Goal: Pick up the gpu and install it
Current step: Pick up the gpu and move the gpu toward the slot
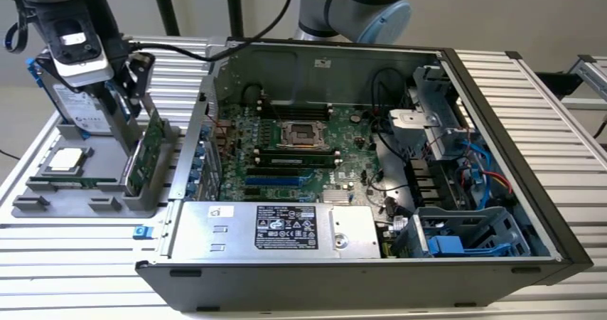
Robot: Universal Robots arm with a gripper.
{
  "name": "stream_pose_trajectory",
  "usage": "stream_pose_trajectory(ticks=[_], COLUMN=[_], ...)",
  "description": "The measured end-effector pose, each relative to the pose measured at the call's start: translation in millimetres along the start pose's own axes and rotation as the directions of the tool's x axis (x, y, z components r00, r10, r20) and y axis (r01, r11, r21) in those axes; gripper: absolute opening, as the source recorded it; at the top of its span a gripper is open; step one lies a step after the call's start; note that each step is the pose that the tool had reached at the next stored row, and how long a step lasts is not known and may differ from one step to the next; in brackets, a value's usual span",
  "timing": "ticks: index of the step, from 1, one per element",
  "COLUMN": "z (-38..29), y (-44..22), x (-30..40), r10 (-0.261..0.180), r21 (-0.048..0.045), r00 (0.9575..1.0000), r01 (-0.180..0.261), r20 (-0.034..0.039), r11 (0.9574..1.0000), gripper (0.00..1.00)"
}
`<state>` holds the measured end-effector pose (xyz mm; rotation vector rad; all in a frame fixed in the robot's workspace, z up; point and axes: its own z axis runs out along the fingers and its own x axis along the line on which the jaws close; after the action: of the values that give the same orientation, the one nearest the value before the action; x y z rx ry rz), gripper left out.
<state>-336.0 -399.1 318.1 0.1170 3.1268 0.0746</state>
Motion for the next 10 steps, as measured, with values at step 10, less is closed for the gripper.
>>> stream_pose_trajectory(ticks=[10], z=[8.7], y=[-0.4], x=[0.1], r10=[0.0], r21=[0.0002], r00=[1.0], r01=[0.0], r20=[-0.0033], r11=[1.0], gripper=[1.0])
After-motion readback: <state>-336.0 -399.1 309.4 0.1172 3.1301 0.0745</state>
